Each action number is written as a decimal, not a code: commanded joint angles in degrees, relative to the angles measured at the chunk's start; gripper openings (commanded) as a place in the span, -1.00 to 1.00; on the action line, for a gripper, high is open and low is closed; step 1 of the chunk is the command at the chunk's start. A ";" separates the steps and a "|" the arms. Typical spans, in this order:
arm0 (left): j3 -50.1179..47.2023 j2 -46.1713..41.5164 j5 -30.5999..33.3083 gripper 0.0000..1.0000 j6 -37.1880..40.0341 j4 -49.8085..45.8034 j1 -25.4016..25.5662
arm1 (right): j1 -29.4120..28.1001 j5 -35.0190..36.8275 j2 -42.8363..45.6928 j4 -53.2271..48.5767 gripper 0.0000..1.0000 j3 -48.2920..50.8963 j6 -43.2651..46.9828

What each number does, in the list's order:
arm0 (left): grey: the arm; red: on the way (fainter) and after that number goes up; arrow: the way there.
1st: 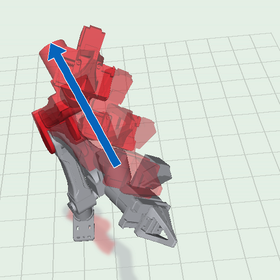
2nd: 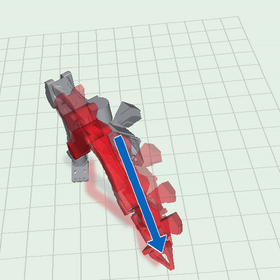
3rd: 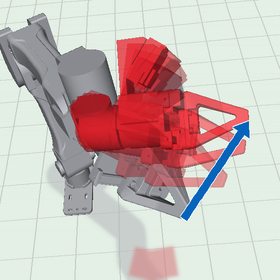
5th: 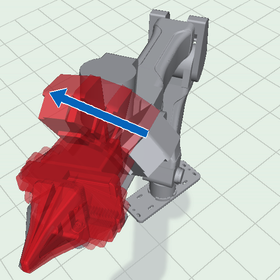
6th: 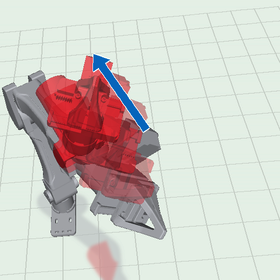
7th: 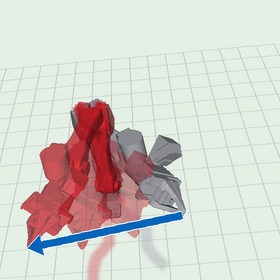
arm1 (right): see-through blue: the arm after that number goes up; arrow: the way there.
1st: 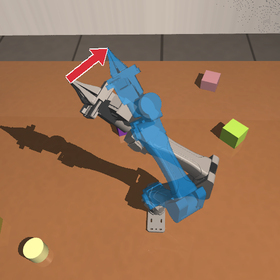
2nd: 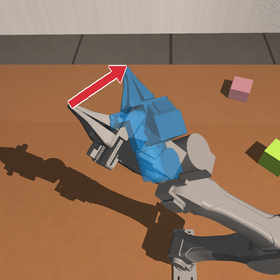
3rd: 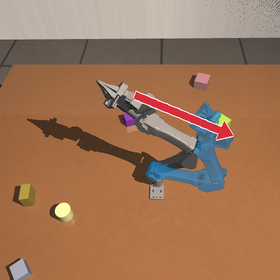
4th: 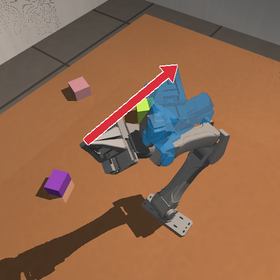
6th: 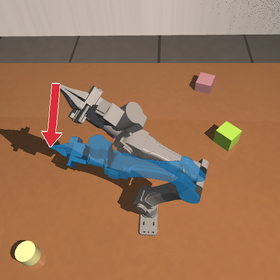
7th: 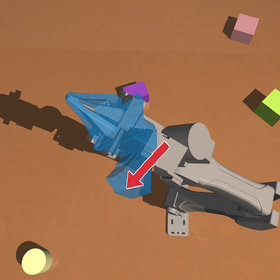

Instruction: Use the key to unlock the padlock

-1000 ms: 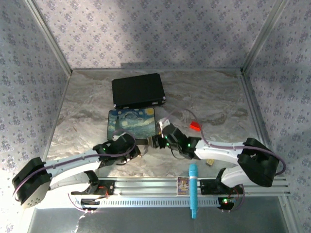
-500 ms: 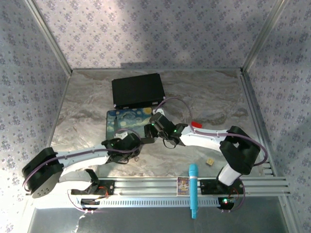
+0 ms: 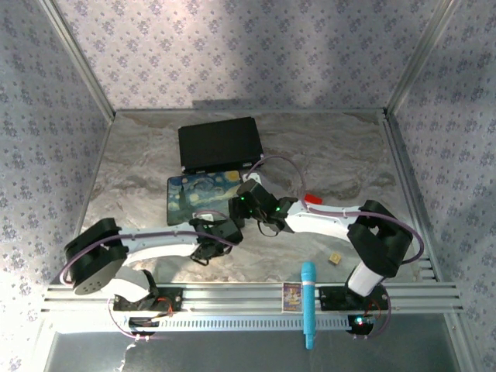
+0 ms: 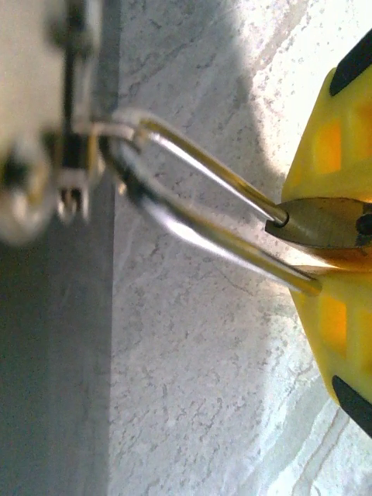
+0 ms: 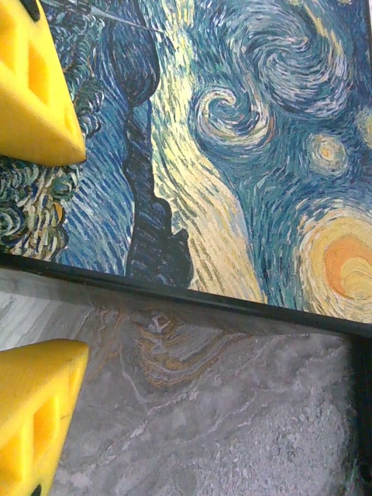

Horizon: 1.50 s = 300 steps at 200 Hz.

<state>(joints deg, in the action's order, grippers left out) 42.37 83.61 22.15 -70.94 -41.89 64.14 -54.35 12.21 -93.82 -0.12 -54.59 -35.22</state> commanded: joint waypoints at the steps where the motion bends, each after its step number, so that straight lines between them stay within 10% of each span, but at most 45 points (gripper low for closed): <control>1: 4.35 4.55 4.48 -0.50 -0.80 -9.50 2.04 | 0.51 -0.17 -2.42 -5.04 0.24 1.99 -1.84; 82: 11.07 10.51 3.61 -0.16 -0.90 -10.44 6.61 | 1.26 -0.71 0.31 -4.66 0.27 2.28 -1.25; 131: 10.19 -1.12 4.36 0.69 3.33 -8.18 6.61 | 2.57 -3.20 4.77 -3.81 0.46 1.19 4.67; 141: 10.08 -4.14 4.24 0.82 5.11 -7.24 6.61 | 2.84 -3.77 6.29 -3.32 0.93 1.24 5.41; 153: 10.03 -7.55 4.36 0.99 7.02 -6.68 6.61 | 3.22 -3.39 8.29 -4.16 0.98 1.31 5.53; 232: 7.47 -26.83 4.78 1.00 19.47 -11.37 -4.13 | 0.96 -8.96 22.37 -7.71 0.67 9.06 7.90; 300: 5.78 -34.29 -0.03 1.00 28.53 -13.37 -21.56 | -13.39 -8.36 3.61 0.03 0.34 3.73 6.18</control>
<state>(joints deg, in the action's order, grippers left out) 49.56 52.05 24.93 -46.87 -53.17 46.22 -65.89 4.49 -84.38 -3.11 -47.57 -28.47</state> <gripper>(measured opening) 0.995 0.715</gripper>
